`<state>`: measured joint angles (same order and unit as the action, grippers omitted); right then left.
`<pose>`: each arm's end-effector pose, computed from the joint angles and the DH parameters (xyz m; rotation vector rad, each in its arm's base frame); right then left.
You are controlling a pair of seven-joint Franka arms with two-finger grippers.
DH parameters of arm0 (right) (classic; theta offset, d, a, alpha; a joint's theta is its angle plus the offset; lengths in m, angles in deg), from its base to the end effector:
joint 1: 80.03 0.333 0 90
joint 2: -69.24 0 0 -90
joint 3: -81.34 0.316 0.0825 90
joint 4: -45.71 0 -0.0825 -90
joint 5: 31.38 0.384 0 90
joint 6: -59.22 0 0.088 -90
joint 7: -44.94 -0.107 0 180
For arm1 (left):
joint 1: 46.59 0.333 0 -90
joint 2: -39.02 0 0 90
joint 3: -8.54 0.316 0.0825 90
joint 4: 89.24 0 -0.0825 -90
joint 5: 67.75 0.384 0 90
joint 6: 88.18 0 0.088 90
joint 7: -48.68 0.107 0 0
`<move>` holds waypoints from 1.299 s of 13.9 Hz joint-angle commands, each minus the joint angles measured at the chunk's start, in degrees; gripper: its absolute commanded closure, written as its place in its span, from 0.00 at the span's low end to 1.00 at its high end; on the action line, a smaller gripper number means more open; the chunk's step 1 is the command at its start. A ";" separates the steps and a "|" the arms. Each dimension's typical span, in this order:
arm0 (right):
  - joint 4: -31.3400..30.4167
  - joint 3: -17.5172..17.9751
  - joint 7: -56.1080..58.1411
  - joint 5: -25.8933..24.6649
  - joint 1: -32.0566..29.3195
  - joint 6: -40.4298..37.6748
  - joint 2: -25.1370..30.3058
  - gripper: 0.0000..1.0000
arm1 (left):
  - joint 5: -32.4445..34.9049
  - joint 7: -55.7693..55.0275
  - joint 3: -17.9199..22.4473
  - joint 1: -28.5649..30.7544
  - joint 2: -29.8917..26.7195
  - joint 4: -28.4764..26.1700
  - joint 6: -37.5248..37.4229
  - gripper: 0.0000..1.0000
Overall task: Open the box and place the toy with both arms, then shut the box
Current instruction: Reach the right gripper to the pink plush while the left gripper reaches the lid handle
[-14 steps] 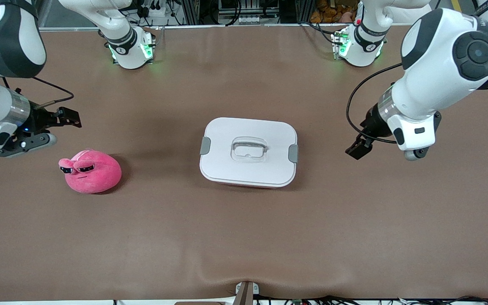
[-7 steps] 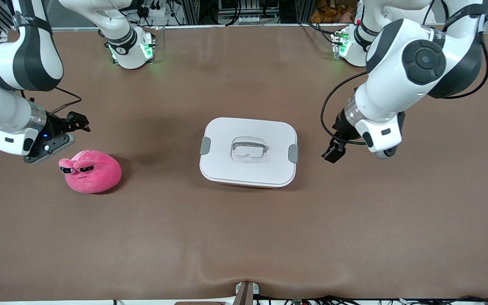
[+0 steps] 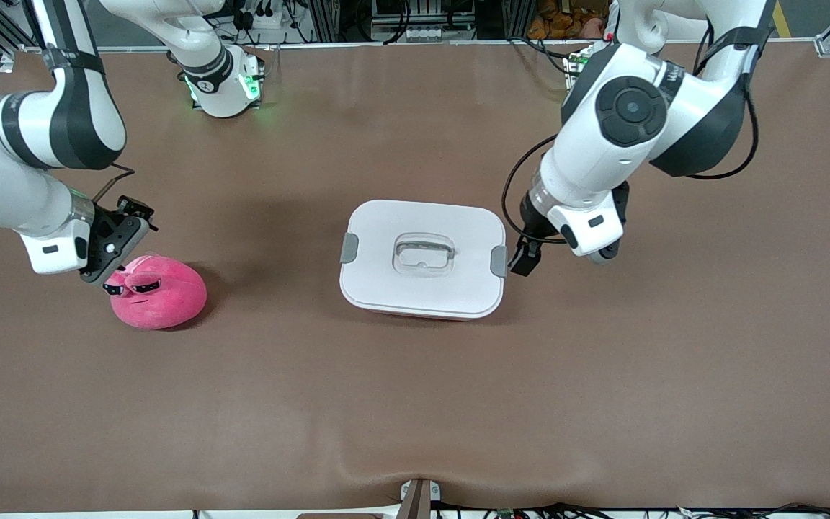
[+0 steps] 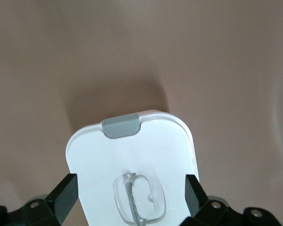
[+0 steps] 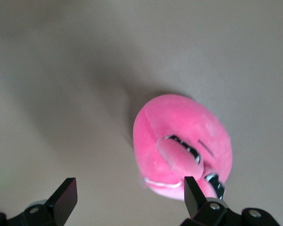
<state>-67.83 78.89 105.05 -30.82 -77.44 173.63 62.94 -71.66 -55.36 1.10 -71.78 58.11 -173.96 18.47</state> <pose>0.5683 0.0025 0.4037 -2.6746 -1.5441 0.1236 0.5648 -0.3543 0.4926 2.4539 1.8126 -0.1239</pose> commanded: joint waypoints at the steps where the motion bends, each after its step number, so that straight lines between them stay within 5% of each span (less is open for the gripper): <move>1: 0.07 -0.01 9.38 -0.74 -0.13 3.70 -2.48 0.00 | 1.35 -5.11 0.49 -2.57 2.87 2.72 1.18 0.00; 8: 0.33 -0.01 27.85 -3.72 -0.75 12.41 -7.58 0.00 | 1.70 -16.53 0.85 -7.24 7.35 4.56 5.76 0.00; 17: -0.54 -0.10 28.75 -3.73 -2.24 12.94 -9.35 0.00 | 3.98 -29.72 1.11 -12.15 11.22 5.27 9.79 0.00; 18: -0.63 -0.10 29.18 -3.73 -2.33 13.03 -9.35 0.35 | 4.42 -31.56 1.20 -12.60 12.10 5.27 10.59 0.00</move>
<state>-68.01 78.30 132.80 -33.79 -78.66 186.47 53.48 -69.00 -83.17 1.45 -82.46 67.97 -170.42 27.70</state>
